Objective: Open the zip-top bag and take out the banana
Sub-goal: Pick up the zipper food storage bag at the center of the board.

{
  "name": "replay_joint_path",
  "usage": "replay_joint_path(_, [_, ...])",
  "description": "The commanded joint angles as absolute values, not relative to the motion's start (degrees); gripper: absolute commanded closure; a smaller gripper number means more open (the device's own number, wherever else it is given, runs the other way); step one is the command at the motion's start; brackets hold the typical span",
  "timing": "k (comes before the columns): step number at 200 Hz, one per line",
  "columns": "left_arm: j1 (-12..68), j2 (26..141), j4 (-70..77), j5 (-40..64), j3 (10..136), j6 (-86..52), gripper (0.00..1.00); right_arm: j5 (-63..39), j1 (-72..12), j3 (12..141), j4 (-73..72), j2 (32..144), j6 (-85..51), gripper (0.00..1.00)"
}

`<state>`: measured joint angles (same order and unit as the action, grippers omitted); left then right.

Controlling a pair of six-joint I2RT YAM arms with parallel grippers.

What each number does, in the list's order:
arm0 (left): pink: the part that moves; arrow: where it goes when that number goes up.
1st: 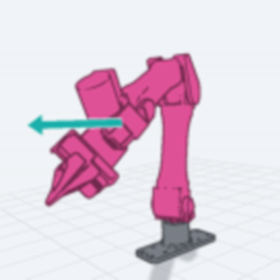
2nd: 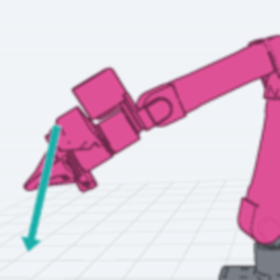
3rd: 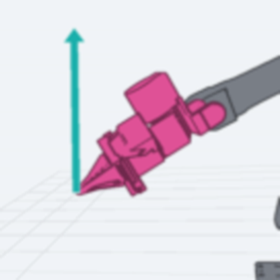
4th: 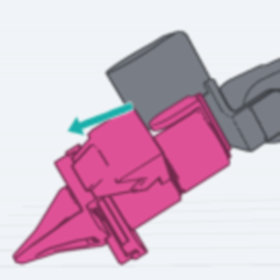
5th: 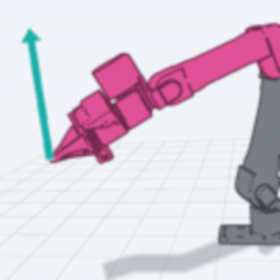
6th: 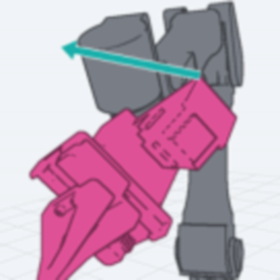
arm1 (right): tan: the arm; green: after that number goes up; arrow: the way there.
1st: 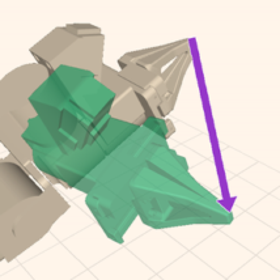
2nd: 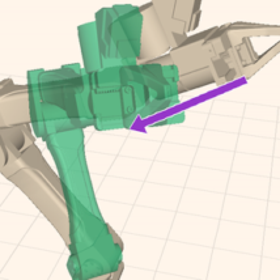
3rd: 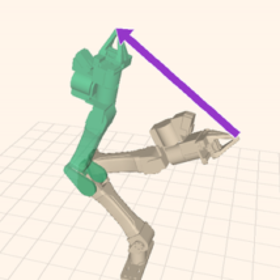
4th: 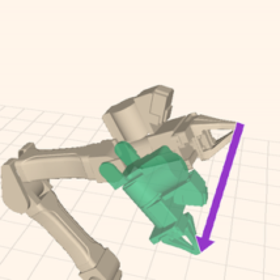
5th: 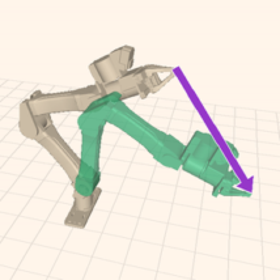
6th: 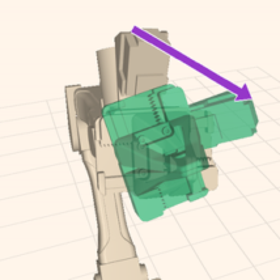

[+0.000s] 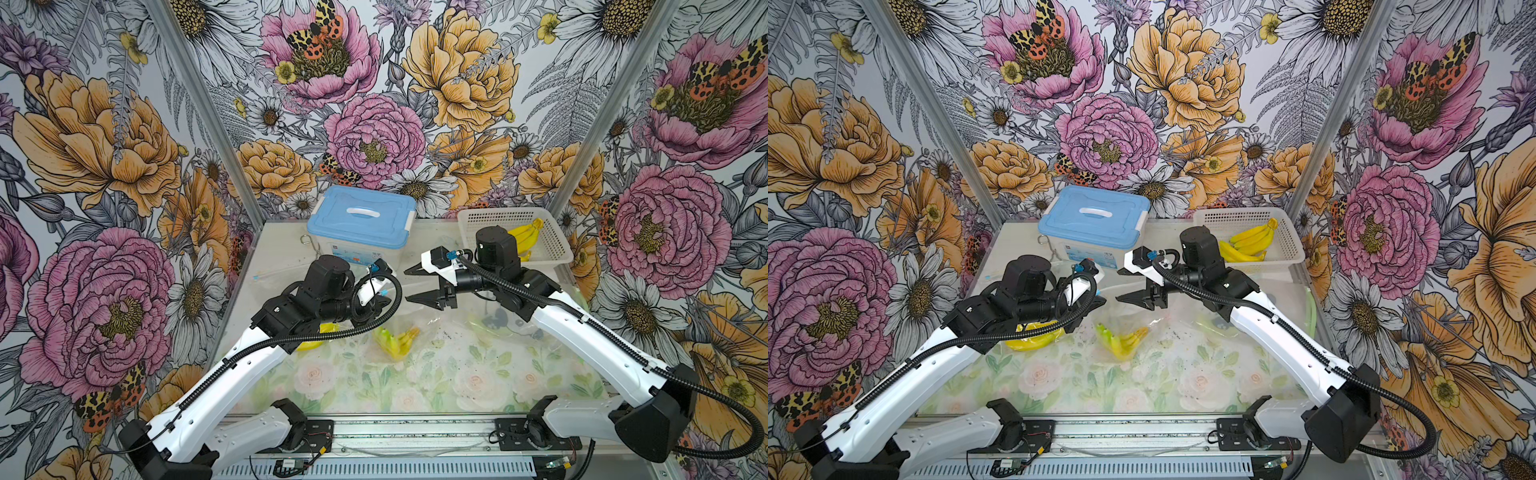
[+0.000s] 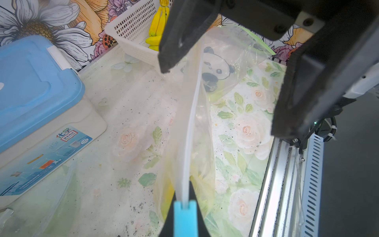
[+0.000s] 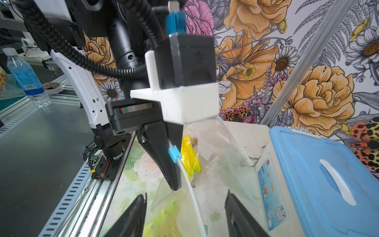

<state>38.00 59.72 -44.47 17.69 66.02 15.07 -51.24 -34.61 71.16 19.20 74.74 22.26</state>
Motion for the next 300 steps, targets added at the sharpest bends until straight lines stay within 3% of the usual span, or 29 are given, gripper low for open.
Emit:
replay_joint_path(1, [37.8, 60.1, -44.7, 19.7, 68.2, 16.2, 1.0, -52.4, -35.5, 71.4, 20.2, 75.7, 23.9, 0.4])
replay_joint_path(46, [38.3, 60.9, -44.7, 19.9, 68.8, 16.6, 1.0, -50.4, -36.1, 70.4, 20.7, 76.2, 25.2, 0.55])
replay_joint_path(107, [38.2, 61.5, -44.7, 19.4, 68.9, 17.5, 1.0, -49.1, -36.3, 70.7, 20.7, 75.9, 24.9, 0.9])
replay_joint_path(114, [38.1, 61.6, -44.7, 19.3, 69.0, 17.5, 1.0, -49.0, -36.3, 70.4, 20.7, 75.7, 24.9, 0.99])
replay_joint_path(124, [37.8, 61.8, -44.7, 19.4, 69.2, 17.3, 1.0, -48.8, -36.3, 70.2, 20.7, 75.3, 24.8, 1.0])
replay_joint_path(129, [37.6, 61.9, -44.7, 19.2, 69.3, 17.1, 0.94, -48.6, -36.3, 70.0, 20.7, 75.0, 24.7, 1.0])
replay_joint_path(135, [37.3, 62.1, -44.7, 19.2, 69.5, 17.0, 0.74, -48.3, -36.3, 69.8, 20.7, 74.7, 24.6, 1.0])
replay_joint_path(141, [36.9, 62.1, -44.6, 19.6, 69.6, 16.9, 0.6, -48.1, -36.2, 69.6, 20.7, 74.4, 24.4, 1.0])
replay_joint_path(169, [34.0, 61.1, -42.7, 24.3, 69.2, 17.0, 0.56, -47.5, -35.8, 68.3, 20.7, 72.5, 23.5, 1.0])
replay_joint_path(258, [31.1, 60.1, -40.5, 31.0, 67.9, 17.3, 0.67, -47.7, -35.0, 67.5, 20.7, 71.9, 22.6, 1.0])
replay_joint_path(300, [31.3, 60.2, -40.5, 32.5, 67.7, 17.7, 1.0, -47.5, -35.1, 67.8, 20.6, 71.9, 21.8, 1.0])
